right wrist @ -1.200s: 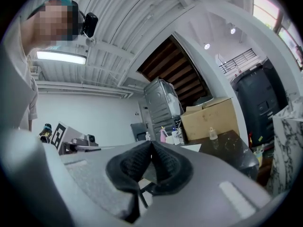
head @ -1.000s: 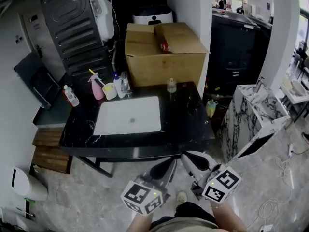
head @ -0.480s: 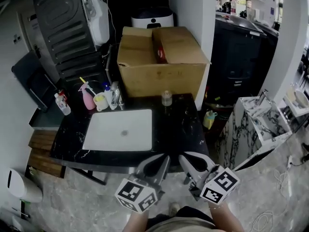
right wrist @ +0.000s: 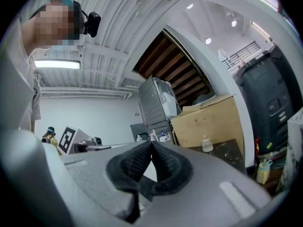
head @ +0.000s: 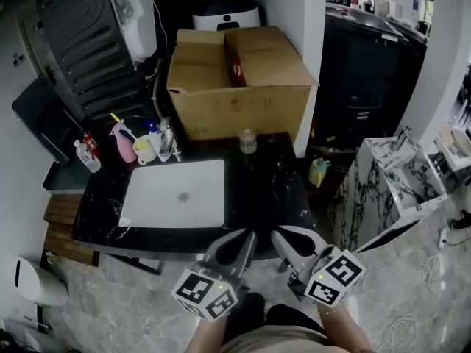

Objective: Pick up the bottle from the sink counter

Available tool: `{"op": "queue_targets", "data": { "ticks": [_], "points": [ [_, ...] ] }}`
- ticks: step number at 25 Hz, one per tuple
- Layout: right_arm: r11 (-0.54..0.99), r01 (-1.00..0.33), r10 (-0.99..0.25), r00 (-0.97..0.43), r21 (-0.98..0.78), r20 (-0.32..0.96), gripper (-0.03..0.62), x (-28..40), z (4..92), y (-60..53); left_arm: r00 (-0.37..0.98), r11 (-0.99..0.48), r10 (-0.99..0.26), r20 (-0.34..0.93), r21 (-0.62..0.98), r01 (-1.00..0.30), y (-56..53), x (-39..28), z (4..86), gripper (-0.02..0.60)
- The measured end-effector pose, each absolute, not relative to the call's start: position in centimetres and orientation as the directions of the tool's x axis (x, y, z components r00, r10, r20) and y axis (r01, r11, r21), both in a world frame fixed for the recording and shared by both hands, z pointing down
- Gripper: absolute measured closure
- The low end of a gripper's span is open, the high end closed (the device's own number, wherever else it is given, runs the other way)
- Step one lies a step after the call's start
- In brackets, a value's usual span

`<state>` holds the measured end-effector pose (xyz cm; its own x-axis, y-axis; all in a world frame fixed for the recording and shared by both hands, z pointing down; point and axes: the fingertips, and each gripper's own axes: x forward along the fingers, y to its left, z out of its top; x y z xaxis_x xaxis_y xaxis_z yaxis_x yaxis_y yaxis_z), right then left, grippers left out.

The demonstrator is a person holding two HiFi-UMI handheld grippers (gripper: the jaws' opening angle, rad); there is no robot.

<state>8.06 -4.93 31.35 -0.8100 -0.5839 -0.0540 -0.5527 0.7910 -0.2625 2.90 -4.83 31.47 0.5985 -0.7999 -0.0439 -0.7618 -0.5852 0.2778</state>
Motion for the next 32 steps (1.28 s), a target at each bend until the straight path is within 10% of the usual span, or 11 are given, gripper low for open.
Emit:
{"op": "queue_targets", "data": {
  "ticks": [32],
  "points": [
    [0.672, -0.688, -0.702, -0.709, -0.273, 0.059, 0.591, 4.7, 34.2, -27.1, 0.648, -0.613, -0.761, 0.03, 0.292, -0.734, -27.6, -2.2, 33.5, 0.575]
  ]
}}
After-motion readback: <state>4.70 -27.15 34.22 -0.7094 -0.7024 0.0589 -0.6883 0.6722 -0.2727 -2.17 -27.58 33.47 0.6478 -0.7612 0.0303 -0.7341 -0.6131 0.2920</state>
